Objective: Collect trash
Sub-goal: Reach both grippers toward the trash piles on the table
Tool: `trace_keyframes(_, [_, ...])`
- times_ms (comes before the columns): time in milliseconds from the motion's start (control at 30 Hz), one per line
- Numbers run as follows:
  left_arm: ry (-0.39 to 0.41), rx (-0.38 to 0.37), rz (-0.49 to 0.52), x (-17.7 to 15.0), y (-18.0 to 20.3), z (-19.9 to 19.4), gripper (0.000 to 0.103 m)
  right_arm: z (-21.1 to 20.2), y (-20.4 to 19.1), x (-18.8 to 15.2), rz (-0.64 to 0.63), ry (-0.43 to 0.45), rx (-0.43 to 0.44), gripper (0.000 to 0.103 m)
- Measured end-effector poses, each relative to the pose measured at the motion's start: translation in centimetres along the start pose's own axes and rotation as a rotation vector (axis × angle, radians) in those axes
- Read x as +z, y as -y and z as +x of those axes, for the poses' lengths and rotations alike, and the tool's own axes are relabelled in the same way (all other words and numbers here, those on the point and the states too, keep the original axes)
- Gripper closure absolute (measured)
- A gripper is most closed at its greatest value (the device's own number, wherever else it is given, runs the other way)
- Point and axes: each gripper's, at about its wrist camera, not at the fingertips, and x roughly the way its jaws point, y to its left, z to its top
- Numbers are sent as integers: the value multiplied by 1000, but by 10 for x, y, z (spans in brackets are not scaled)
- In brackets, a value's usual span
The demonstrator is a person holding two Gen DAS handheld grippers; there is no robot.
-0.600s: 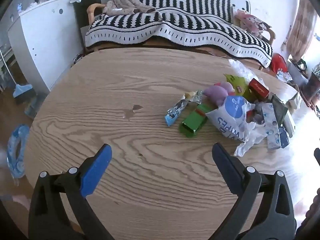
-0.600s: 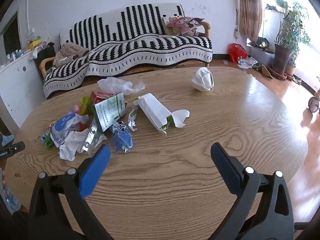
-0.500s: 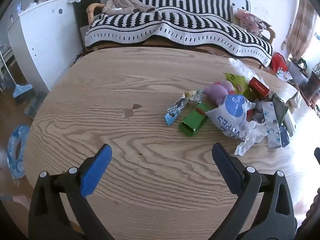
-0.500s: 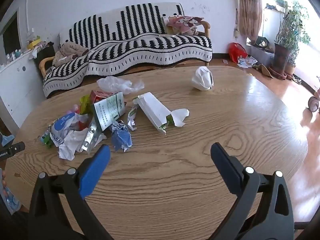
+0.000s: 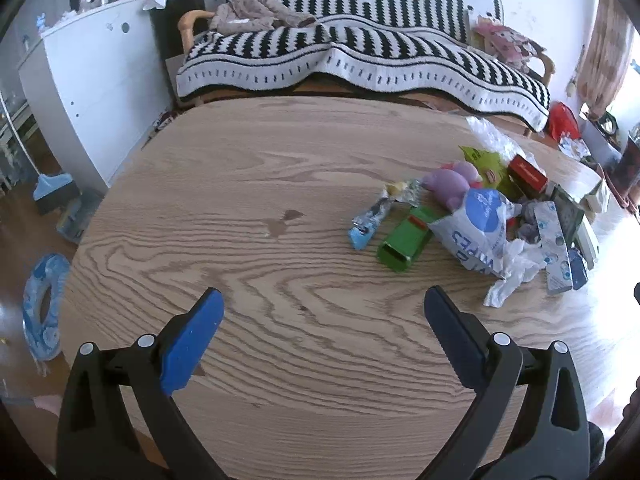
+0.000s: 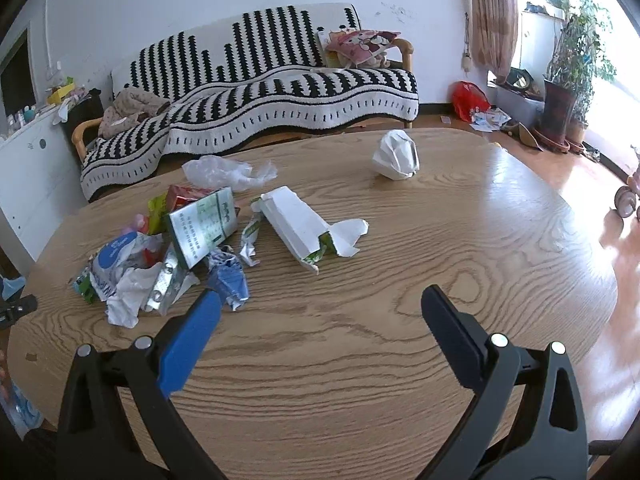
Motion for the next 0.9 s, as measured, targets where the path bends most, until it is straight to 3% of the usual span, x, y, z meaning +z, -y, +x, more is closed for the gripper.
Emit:
trace_keyframes(267, [7, -26, -88, -1, -34, 0, 6, 1, -7, 9, -6, -1, 1, 6])
trace_keyframes(433, [-42, 13, -55, 1, -36, -1, 6, 0, -12, 10, -13, 0, 10, 6])
trace_keyframes(467, [9, 53, -27, -1, -34, -5, 6, 0, -11, 10, -15, 1, 9, 6])
trace_keyframes(900, [-40, 9, -42, -1, -42, 17, 6, -2, 5, 12, 10, -3, -13, 6])
